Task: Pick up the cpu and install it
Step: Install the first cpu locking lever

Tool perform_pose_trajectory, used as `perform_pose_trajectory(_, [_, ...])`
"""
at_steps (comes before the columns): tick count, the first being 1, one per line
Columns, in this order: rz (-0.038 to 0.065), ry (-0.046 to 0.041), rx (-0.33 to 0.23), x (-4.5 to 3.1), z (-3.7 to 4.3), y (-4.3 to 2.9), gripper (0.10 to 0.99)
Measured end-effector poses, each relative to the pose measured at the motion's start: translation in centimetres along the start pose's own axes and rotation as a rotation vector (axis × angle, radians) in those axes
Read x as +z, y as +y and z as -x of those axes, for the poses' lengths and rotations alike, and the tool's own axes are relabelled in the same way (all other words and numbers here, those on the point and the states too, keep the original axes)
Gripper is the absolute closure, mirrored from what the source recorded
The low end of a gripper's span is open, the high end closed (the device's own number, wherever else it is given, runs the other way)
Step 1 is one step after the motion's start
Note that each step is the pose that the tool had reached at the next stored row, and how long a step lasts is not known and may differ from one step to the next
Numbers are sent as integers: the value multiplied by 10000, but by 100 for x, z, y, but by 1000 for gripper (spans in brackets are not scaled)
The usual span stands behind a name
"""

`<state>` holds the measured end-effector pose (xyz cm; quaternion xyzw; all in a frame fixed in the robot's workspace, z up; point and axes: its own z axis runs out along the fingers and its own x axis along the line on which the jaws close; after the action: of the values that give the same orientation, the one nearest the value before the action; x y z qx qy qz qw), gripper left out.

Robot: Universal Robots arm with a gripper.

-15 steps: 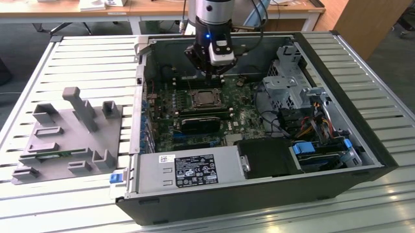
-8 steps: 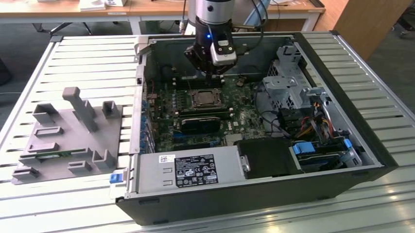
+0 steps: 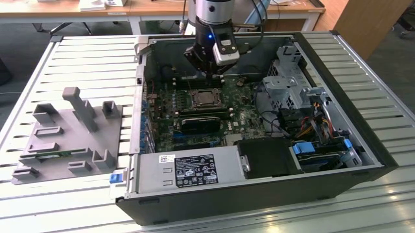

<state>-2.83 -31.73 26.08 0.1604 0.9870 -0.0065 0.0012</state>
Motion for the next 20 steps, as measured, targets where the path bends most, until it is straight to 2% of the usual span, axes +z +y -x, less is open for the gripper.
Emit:
perform_pose_trajectory(6, [1,-7,-544,0,0,-1,980])
perform_pose_trajectory(20, [5,-16,-1219,0,0,-1,980])
